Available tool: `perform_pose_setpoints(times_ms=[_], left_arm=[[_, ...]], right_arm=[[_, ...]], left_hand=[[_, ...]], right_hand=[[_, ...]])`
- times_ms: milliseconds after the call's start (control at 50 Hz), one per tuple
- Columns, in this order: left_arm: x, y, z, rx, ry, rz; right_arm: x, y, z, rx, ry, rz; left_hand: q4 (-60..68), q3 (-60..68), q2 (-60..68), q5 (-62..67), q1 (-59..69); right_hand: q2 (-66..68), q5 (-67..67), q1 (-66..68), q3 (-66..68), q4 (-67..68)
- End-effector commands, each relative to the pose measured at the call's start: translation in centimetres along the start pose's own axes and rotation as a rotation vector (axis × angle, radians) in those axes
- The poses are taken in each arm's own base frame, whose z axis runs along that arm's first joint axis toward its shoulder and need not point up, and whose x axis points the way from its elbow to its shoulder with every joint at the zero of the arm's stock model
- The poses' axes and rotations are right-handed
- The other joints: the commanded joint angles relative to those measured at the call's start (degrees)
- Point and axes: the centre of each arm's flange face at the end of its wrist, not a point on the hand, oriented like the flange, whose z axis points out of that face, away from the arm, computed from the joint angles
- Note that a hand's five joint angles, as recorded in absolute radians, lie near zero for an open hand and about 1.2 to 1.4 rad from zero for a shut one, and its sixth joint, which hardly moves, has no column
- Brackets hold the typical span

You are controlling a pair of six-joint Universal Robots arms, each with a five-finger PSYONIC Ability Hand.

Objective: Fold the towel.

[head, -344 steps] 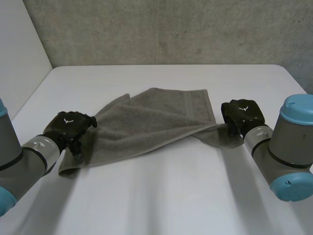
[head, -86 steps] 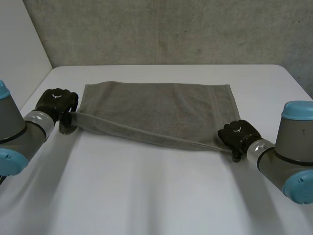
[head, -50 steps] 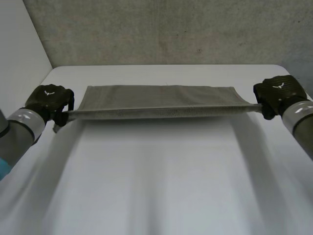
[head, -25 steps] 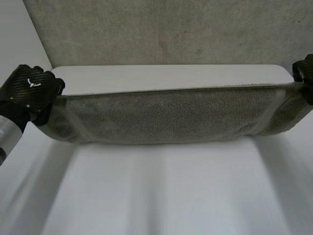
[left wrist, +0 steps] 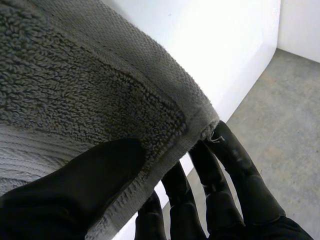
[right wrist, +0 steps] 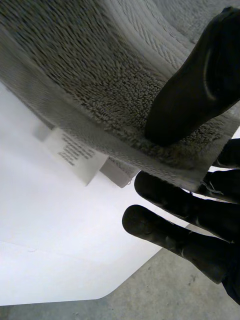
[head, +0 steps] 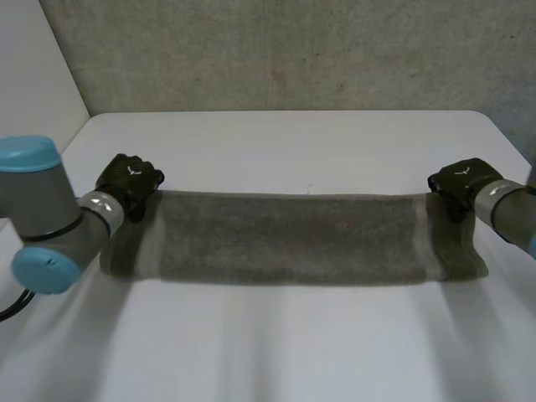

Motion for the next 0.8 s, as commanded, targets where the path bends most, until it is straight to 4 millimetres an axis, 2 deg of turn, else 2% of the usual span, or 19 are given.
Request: perform_pose_setpoints(times_ms=[20,80,120,140,160,180,200,220,240,280,360,400,440,560,600,620,660,720,800], left_arm=[[0.1,0.2,3.2,-0.019,-0.038,0.008],[0.4,0.1,4.0,-0.022,-0.029,0.008],[0.8,-0.2,4.5,-0.014,-0.024,0.012],[0.8,-0.2,4.5,-0.014,-0.023,0.012],[1.1,-0.4,4.7,-0.007,-0.02,0.013],[1.1,-0.4,4.7,-0.007,-0.019,0.013],[1.4,-0.6,4.7,-0.004,-0.02,0.015],[1.7,-1.0,4.6,0.0,-0.022,0.02],[1.7,-1.0,4.6,0.0,-0.022,0.02],[1.8,-1.6,4.4,0.01,-0.029,0.016],[1.9,-2.3,4.1,0.024,-0.028,-0.012],[1.5,-2.9,3.8,0.035,-0.033,-0.042],[0.7,-4.0,3.0,0.058,-0.046,-0.122],[-0.4,-4.8,0.8,0.076,-0.05,-0.227],[-0.7,-4.8,-0.7,0.087,-0.043,-0.245],[-0.7,-4.8,-0.7,0.087,-0.043,-0.245],[-0.4,-4.3,-2.0,0.1,-0.027,-0.246],[-0.2,-4.1,-2.8,0.108,-0.021,-0.247],[-0.4,-3.8,-4.9,0.132,-0.039,-0.256]], right_arm=[[-0.2,0.2,3.2,0.003,0.027,-0.011],[-0.5,0.1,4.2,0.02,0.031,-0.014],[-0.8,-0.6,4.9,0.045,0.056,-0.028],[-0.8,-0.6,4.9,0.045,0.057,-0.028],[-0.8,-0.6,5.2,0.045,0.074,-0.031],[-0.8,-0.6,5.2,0.045,0.074,-0.031],[-0.8,-0.6,5.2,0.038,0.092,-0.031],[-0.9,-0.5,5.3,0.033,0.106,-0.028],[-0.9,-0.5,5.3,0.033,0.106,-0.028],[-1.3,-0.5,5.3,0.032,0.125,-0.029],[-1.3,-0.5,4.8,0.036,0.143,-0.026],[-1.0,-0.9,4.2,0.051,0.154,-0.027],[-0.3,-1.9,2.5,0.087,0.178,-0.028],[-0.2,-2.4,-0.2,0.111,0.166,-0.031],[-0.8,-2.2,-2.1,0.101,0.119,-0.044],[-0.8,-2.2,-2.1,0.101,0.119,-0.044],[-2.1,-1.5,-3.8,0.069,0.035,-0.033],[-2.7,-1.1,-4.7,0.052,-0.002,-0.029],[-3.3,0.7,-5.7,0.003,-0.05,-0.013]], left_hand=[[-7.4,-8.9,-6.5,-18.2,-3.6],[-12.9,-14.5,-12.0,-23.8,-9.2],[-26.3,-27.8,-25.4,-37.1,-22.5],[-26.3,-27.9,-25.5,-37.2,-22.6],[-45.3,-46.9,-44.5,-56.2,-41.6],[-45.5,-47.1,-44.7,-56.4,-41.8],[-65.0,-66.6,-64.2,-75.9,-61.3],[-77.4,-78.9,-76.5,-88.2,-73.6],[-77.4,-78.9,-76.5,-88.2,-73.6],[-77.3,-78.9,-76.5,-88.2,-73.6],[-77.3,-78.9,-76.5,-88.2,-73.6],[-77.3,-78.9,-76.5,-88.2,-73.6],[-77.3,-78.9,-76.5,-88.2,-73.6],[-77.1,-78.7,-76.3,-88.0,-73.4],[-77.1,-78.7,-76.3,-88.0,-73.4],[-77.1,-78.7,-76.3,-88.0,-73.4],[-77.1,-78.7,-76.3,-88.0,-73.4],[-77.1,-78.7,-76.3,-88.0,-73.4],[-77.1,-78.7,-76.3,-88.0,-73.4]], right_hand=[[3.4,2.2,3.9,3.3,3.2],[3.4,2.2,3.9,3.3,3.2],[3.2,2.1,3.8,3.2,3.1],[3.2,2.1,3.8,3.2,3.1],[-19.9,-21.0,-19.4,-19.9,-20.0],[-20.1,-21.3,-19.6,-20.2,-20.3],[-41.6,-42.8,-41.1,-41.6,-41.7],[-51.8,-53.0,-51.3,-51.9,-51.9],[-51.9,-53.1,-51.4,-52.0,-52.1],[-62.5,-63.6,-61.9,-62.5,-62.6],[-65.7,-66.8,-65.2,-65.7,-65.8],[-66.4,-67.5,-65.9,-66.4,-66.5],[-66.4,-67.5,-65.9,-66.4,-66.5],[-64.7,-65.8,-64.2,-64.7,-64.8],[-63.9,-65.0,-63.3,-63.9,-64.0],[-63.9,-65.0,-63.3,-63.9,-64.0],[-62.9,-64.0,-62.3,-62.9,-63.0],[-62.2,-63.3,-61.7,-62.2,-62.3],[-56.3,-57.5,-55.8,-56.4,-56.4]])
